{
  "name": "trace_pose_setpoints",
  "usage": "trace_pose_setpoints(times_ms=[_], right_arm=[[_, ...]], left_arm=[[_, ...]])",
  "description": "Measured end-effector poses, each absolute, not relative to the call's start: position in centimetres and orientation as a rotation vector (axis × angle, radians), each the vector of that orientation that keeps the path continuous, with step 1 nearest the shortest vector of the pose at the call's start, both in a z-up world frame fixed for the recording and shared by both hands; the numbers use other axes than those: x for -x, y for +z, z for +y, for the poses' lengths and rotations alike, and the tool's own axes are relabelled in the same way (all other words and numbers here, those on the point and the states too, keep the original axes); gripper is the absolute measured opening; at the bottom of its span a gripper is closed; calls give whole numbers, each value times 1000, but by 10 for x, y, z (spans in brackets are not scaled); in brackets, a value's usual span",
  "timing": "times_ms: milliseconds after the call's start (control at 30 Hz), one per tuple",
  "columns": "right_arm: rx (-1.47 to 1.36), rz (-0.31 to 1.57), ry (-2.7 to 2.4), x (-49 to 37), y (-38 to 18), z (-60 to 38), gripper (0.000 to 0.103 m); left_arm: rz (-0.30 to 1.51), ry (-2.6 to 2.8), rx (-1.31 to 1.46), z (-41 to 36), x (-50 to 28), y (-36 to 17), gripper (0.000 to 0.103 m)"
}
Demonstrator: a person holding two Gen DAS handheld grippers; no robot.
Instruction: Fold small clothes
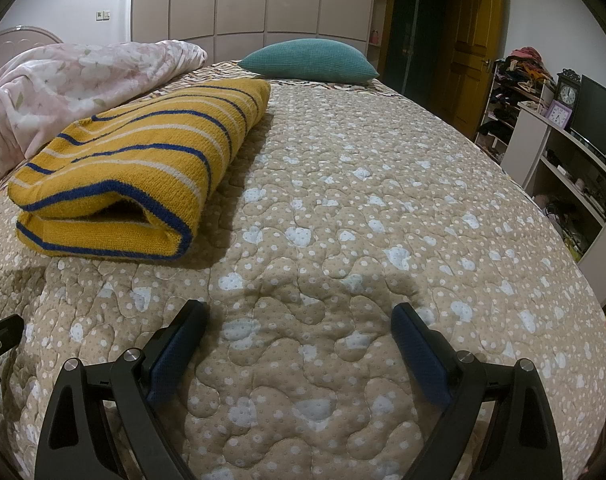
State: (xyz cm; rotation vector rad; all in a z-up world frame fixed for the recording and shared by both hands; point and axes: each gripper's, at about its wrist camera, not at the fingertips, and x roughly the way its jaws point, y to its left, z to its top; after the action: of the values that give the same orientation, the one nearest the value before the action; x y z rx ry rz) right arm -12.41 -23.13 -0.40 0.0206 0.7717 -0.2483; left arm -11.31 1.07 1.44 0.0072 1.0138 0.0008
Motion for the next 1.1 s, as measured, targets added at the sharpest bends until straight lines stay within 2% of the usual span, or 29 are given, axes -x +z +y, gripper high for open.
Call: trace_pose_setpoints(times_ms=[1100], right_arm=[[-19,772,-247,124,-4,-232,96]], left_arm=[[991,1,-5,11,115,16,103]])
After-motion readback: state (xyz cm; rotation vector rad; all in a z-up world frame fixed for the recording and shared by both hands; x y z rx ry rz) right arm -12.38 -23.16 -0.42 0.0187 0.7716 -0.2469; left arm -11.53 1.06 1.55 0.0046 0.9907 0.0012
